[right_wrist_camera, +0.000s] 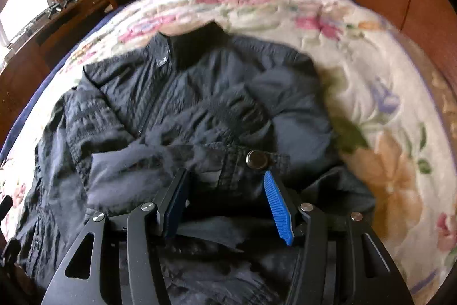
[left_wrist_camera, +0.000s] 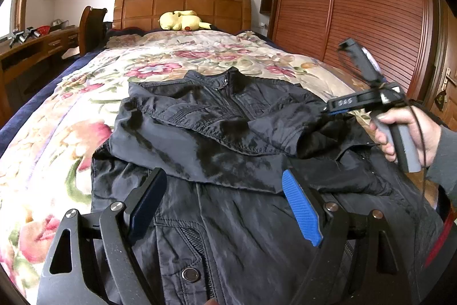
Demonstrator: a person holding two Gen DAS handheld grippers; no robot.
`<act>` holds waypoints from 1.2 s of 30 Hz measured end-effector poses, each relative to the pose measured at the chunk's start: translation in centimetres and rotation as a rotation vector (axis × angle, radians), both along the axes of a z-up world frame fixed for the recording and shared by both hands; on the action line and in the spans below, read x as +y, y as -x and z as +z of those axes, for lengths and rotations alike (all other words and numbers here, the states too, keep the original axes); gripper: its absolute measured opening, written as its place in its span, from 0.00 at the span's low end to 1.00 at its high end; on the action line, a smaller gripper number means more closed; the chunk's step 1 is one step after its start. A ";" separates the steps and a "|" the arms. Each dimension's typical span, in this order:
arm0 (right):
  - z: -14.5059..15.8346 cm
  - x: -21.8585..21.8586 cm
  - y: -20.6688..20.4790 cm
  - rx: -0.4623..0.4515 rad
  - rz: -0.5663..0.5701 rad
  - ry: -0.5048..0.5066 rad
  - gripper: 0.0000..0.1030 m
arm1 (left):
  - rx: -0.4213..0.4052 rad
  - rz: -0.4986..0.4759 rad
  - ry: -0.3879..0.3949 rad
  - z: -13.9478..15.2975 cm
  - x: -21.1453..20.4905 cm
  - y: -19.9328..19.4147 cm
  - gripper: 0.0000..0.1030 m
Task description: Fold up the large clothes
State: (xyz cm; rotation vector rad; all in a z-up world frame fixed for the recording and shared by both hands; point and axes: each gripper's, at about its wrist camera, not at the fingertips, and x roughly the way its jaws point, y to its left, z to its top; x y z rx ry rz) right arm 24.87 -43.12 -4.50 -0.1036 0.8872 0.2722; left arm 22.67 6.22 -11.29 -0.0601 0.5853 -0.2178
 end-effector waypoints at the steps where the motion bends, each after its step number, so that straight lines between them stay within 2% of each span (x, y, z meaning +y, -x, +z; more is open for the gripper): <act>1: -0.5 -0.1 -0.6 0.019 -0.002 -0.009 0.54 | 0.001 -0.001 -0.002 0.0 -0.1 -0.1 0.81; 5: -1.7 0.0 -1.8 0.072 -0.006 -0.068 0.54 | 0.005 -0.002 -0.010 -0.1 -0.1 -0.1 0.81; 7: -2.2 0.1 -2.1 0.089 0.017 -0.080 0.46 | 0.009 0.003 -0.013 -0.1 -0.1 0.0 0.81; 8: -2.3 0.4 -2.2 0.089 0.028 -0.073 0.39 | 0.010 0.005 -0.015 -0.1 0.0 0.0 0.81; 9: -2.2 0.7 -2.0 0.079 0.037 -0.060 0.26 | 0.010 0.008 -0.019 -0.1 0.0 0.1 0.81; 12: -1.6 1.1 -1.1 0.028 0.079 -0.053 0.13 | 0.012 0.014 -0.034 0.0 0.1 0.5 0.81; 20: 2.2 4.1 3.9 -0.128 0.205 -0.080 0.10 | -0.011 0.055 -0.079 1.1 1.0 2.5 0.81; 27: 4.4 8.3 10.2 -0.221 0.390 -0.069 0.10 | -0.036 0.119 -0.094 2.3 2.9 4.7 0.81; 31: 4.7 9.5 13.3 -0.231 0.463 -0.088 0.10 | -0.044 0.150 -0.100 2.9 4.0 5.9 0.81; 36: 3.6 9.3 16.0 -0.180 0.485 -0.078 0.10 | -0.048 0.168 -0.108 3.2 4.8 6.8 0.81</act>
